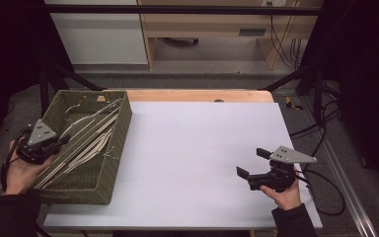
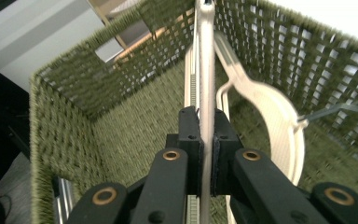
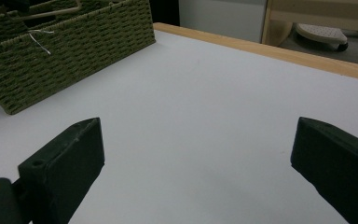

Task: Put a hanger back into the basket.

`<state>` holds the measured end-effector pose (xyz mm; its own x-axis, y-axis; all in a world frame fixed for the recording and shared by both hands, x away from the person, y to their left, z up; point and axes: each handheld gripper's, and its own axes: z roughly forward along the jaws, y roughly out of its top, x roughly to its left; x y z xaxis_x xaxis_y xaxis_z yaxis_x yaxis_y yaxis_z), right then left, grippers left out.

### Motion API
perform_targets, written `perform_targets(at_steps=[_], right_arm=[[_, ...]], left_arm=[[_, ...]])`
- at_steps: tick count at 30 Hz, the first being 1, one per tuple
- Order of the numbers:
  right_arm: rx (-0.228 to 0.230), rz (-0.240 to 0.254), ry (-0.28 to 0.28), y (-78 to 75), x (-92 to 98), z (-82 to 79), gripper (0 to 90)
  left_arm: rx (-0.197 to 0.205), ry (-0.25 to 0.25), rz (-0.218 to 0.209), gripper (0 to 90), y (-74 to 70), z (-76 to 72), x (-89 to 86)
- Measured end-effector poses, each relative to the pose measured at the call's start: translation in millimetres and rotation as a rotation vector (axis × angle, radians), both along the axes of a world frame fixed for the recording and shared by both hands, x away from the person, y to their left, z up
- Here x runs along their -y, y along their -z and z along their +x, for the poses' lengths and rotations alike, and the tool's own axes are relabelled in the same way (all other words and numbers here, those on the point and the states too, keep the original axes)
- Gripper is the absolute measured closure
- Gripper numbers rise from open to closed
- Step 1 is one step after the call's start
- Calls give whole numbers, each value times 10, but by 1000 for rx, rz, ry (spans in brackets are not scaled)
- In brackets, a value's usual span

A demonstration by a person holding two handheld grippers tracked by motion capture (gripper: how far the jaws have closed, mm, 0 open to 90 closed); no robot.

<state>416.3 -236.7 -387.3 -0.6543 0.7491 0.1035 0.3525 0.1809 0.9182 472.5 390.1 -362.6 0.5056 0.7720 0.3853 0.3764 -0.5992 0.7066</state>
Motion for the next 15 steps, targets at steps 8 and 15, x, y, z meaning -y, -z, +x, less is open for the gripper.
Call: perform_targets(at_steps=[8,15], right_arm=[[-4,-1,0,9,-16,2,33],[-6,-2,-3,14,-24,1,34]], left_arm=[[-45,-12,33,853,316,22,68],[-181,40,42,788,372,45,167]])
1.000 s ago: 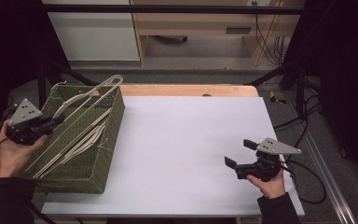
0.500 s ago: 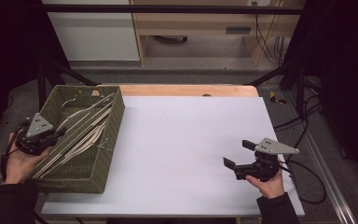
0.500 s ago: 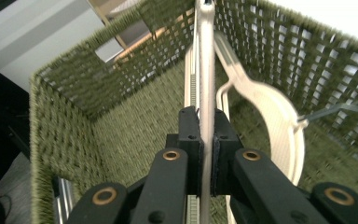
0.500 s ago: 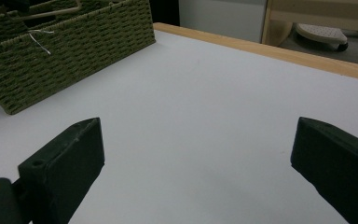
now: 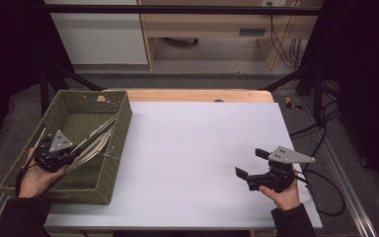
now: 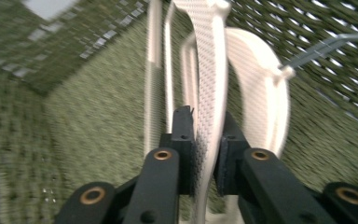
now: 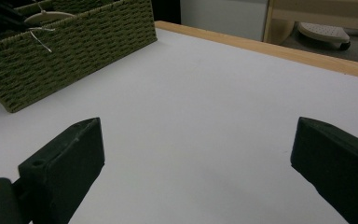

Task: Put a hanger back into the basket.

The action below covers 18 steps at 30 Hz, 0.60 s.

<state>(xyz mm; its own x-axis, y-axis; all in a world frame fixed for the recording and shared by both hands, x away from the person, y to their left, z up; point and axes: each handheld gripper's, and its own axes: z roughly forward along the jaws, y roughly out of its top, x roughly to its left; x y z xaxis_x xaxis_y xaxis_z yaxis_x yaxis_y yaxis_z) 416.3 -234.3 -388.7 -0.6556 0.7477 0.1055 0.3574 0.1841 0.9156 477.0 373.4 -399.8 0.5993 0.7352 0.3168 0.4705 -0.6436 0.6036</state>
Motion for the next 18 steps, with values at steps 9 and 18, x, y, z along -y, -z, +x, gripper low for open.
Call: perform_targets(at_steps=[9,18], right_arm=[[-2,-4,-5,10,-14,5,34],[2,2,-1,12,-14,1,31]], left_arm=[[23,26,-101,561,-120,-66,-55],[166,1,-321,390,-419,-247,51]])
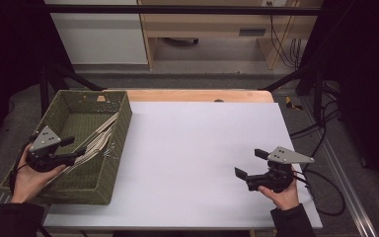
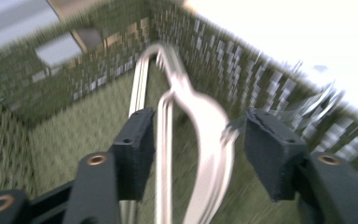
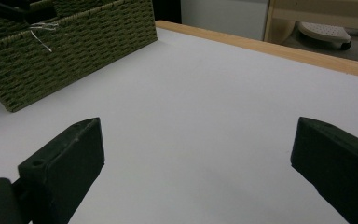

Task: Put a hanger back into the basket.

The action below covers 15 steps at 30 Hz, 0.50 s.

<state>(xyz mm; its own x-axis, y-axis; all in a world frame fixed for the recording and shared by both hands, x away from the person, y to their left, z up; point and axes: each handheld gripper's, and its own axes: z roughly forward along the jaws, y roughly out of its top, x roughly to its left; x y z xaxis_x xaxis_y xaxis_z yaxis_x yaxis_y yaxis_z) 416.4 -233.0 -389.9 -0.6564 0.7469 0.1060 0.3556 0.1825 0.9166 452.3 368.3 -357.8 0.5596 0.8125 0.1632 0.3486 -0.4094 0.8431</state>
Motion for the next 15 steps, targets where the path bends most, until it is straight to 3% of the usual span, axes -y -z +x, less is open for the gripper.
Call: perform_targets(at_steps=[2,8,11,15], right_arm=[[1,4,3,-3,5,-7,30],[13,17,6,-16,28,-25,25],[22,29,15,-22,51,-35,23],[22,41,35,-25,91,-50,16]], left_arm=[[46,6,-85,342,-84,-91,90],[103,61,-255,204,-163,-290,390],[108,72,-288,141,-144,-361,562],[80,89,-331,102,-58,-426,755]])
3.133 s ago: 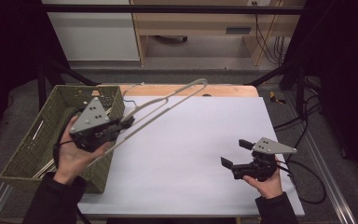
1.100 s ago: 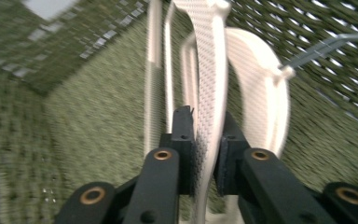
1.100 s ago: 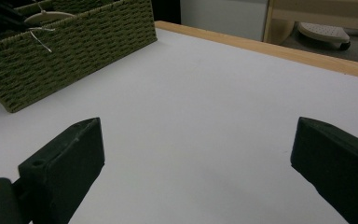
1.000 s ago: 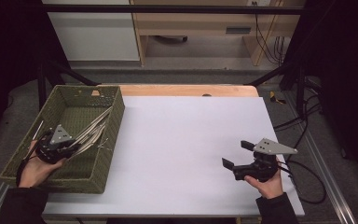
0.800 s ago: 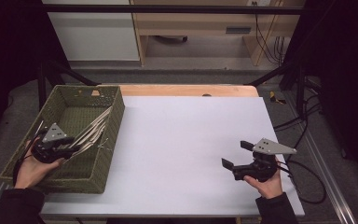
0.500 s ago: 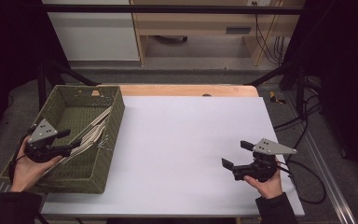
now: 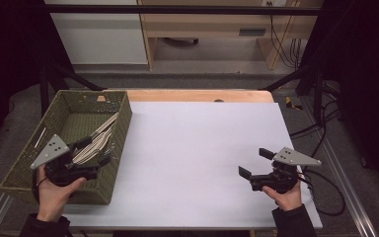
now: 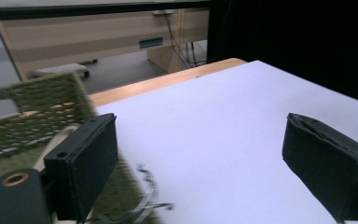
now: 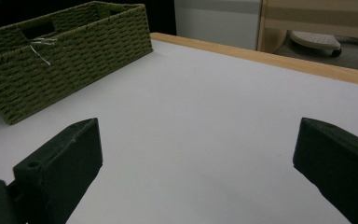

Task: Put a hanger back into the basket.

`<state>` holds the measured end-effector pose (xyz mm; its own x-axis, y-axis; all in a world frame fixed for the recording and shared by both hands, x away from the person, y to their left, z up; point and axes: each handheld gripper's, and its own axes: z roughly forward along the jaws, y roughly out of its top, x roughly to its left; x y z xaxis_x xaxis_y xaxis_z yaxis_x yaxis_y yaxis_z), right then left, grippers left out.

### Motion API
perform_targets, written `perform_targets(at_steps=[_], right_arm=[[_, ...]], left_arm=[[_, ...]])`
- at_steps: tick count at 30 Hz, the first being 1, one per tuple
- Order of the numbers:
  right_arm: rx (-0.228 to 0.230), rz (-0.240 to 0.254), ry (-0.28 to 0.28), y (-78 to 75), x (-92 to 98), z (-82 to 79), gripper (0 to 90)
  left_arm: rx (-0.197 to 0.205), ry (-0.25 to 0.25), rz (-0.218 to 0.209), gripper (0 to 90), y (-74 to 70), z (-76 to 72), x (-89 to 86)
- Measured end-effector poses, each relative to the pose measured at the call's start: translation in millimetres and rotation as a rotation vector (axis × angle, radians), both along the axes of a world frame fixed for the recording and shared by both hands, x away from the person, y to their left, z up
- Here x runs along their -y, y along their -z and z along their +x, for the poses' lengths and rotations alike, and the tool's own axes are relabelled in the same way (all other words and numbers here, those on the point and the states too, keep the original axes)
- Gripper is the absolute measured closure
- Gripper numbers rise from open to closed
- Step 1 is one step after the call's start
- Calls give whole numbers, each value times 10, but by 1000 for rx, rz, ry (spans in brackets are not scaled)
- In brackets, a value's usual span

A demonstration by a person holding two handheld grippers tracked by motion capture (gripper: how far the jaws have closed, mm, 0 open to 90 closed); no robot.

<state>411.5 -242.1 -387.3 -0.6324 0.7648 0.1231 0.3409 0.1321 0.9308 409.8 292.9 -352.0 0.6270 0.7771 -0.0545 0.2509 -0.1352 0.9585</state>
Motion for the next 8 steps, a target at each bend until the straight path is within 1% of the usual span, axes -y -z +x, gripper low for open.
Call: perform_targets(at_steps=[3,4,6,8], right_arm=[[8,14,8,-1,35,-21,16],[9,15,14,1,40,-25,16],[8,16,10,7,59,-37,16],[13,17,8,10,74,-41,15]], left_arm=[[-14,24,17,102,95,-9,121],[-14,34,29,101,122,-7,153],[-14,43,58,102,169,1,208],[-18,52,74,101,206,8,249]])
